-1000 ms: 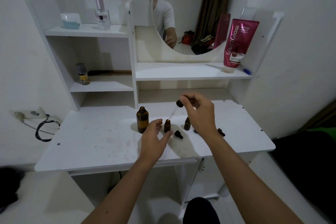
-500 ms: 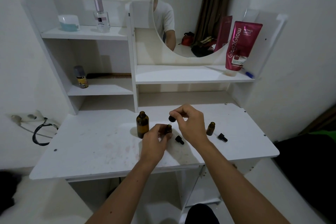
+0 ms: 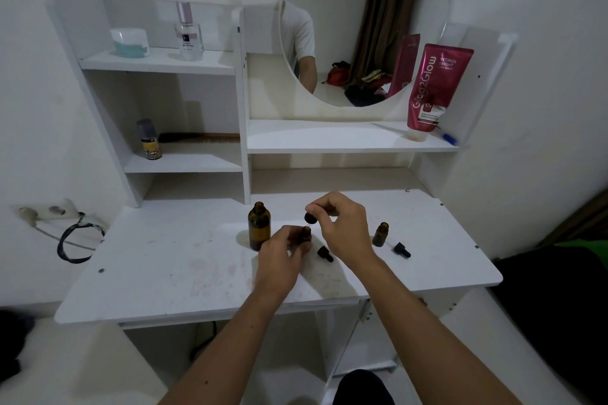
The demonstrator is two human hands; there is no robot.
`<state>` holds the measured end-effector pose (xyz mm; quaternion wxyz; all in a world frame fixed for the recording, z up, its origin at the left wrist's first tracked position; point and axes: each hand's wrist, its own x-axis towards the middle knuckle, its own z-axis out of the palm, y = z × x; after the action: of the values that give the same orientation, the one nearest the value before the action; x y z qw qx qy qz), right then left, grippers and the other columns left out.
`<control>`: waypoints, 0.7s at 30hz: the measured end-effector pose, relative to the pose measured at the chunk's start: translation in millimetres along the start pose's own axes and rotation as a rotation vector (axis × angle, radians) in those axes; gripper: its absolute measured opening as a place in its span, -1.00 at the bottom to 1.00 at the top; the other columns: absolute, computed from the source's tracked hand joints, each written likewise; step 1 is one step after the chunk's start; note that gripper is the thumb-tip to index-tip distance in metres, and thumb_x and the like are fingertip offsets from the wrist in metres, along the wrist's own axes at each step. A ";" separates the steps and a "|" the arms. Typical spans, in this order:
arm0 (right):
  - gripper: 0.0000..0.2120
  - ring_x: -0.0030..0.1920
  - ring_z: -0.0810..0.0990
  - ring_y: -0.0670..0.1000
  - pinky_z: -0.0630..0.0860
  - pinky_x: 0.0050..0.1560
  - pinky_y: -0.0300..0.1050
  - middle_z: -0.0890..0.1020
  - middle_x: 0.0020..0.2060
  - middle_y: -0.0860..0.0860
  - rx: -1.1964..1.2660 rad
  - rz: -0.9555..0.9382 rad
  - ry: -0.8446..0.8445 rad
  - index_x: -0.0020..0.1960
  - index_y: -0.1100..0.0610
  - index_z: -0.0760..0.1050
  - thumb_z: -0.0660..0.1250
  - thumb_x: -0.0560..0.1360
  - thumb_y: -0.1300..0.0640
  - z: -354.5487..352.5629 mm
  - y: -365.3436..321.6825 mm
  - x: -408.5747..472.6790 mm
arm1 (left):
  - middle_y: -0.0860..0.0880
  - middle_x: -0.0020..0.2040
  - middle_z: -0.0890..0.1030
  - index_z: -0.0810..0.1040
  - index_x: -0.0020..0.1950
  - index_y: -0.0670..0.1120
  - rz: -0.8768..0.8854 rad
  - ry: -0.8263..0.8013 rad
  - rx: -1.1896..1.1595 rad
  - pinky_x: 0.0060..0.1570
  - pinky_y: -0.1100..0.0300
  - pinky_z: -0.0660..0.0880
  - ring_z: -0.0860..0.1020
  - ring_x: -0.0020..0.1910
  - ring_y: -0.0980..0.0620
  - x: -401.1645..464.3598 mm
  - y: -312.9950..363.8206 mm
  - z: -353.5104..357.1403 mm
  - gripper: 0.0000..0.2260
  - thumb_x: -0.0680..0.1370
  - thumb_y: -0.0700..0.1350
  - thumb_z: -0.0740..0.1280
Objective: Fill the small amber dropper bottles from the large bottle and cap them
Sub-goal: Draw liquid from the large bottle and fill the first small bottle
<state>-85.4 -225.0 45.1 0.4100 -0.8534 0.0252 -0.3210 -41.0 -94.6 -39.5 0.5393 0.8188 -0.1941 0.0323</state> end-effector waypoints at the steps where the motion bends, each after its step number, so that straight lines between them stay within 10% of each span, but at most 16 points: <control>1: -0.90 -0.16 0.69 -0.14 0.58 -0.05 -0.36 0.72 -0.24 -0.07 -0.008 -0.008 0.005 -0.13 0.17 0.67 0.46 0.57 0.23 0.5 -0.2 0.4 | 0.13 0.10 0.70 0.62 0.23 0.00 0.000 -0.001 -0.002 0.20 0.14 0.61 0.64 0.07 0.16 0.0 0.0 0.0 -0.78 0.58 -0.14 0.45; 21: -0.88 -0.10 0.64 -0.36 0.50 -0.01 -0.51 0.69 -0.16 -0.16 0.018 0.024 0.054 0.09 0.14 0.70 0.47 0.59 0.14 -19.4 -28.4 13.6 | 0.13 0.10 0.67 0.59 0.29 -0.02 -0.019 -0.005 -0.103 0.08 0.37 0.56 0.64 0.06 0.21 -13.4 -2.0 -30.3 -0.63 0.51 -0.01 0.53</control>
<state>-91.9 -223.6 81.6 0.4206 -0.8403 0.0435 -0.3393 -47.9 -63.0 -32.0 0.5805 0.7919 -0.1889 0.0152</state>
